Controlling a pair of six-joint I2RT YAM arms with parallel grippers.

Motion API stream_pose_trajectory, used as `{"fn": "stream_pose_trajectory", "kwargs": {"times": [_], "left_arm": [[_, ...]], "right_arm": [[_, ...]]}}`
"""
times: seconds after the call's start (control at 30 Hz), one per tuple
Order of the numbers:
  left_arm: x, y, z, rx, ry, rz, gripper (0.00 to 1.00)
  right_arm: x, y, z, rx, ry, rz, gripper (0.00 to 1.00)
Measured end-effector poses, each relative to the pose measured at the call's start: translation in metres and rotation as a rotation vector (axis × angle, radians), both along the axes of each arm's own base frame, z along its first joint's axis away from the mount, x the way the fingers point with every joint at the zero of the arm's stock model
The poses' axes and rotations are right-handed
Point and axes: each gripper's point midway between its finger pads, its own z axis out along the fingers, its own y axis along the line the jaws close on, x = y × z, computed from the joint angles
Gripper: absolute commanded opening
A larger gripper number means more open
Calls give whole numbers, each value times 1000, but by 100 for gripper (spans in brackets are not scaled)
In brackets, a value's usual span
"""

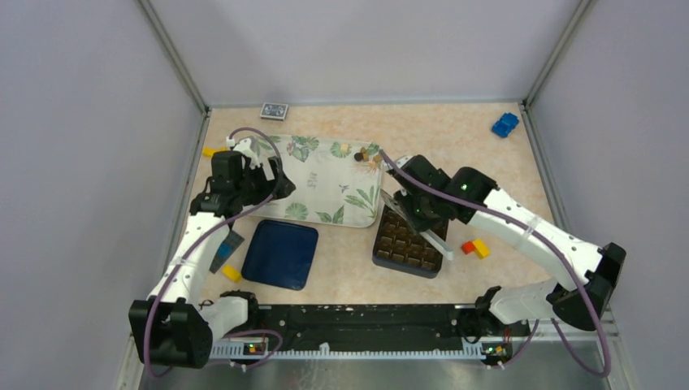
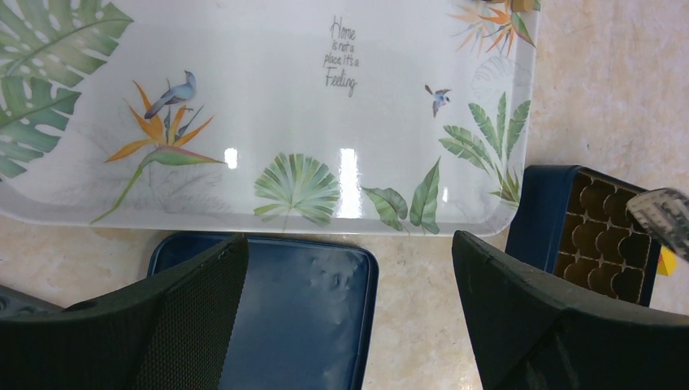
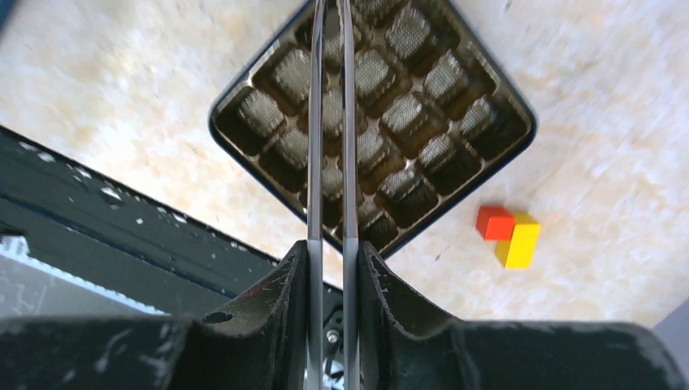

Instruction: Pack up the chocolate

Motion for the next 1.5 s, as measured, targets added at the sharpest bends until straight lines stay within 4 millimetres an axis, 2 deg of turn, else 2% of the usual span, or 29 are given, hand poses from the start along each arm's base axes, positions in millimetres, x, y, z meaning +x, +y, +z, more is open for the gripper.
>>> {"fn": "stream_pose_trajectory", "kwargs": {"times": [0.13,0.23,0.37,0.47,0.67,0.83,1.2,1.5], "left_arm": [[0,0,0,0,0,0,99],[0,0,1,0,-3,1,99],[-1,1,6,1,-19,4,99],[-3,2,11,2,-37,8,99],[-5,5,15,11,-48,21,99],[-5,5,16,9,-52,25,99],[-6,5,17,0,-51,37,99],[-7,6,21,1,-63,39,99]], "right_arm": [[20,9,27,53,-93,1,21],[42,11,28,54,-121,-23,23],[91,21,11,63,-120,-103,28],[133,25,-12,72,-112,-169,33],[165,28,-29,93,-100,-212,34],[180,35,-36,111,-100,-215,35],[193,45,-60,94,-68,-215,37],[198,42,-68,69,-73,-240,37]]}}
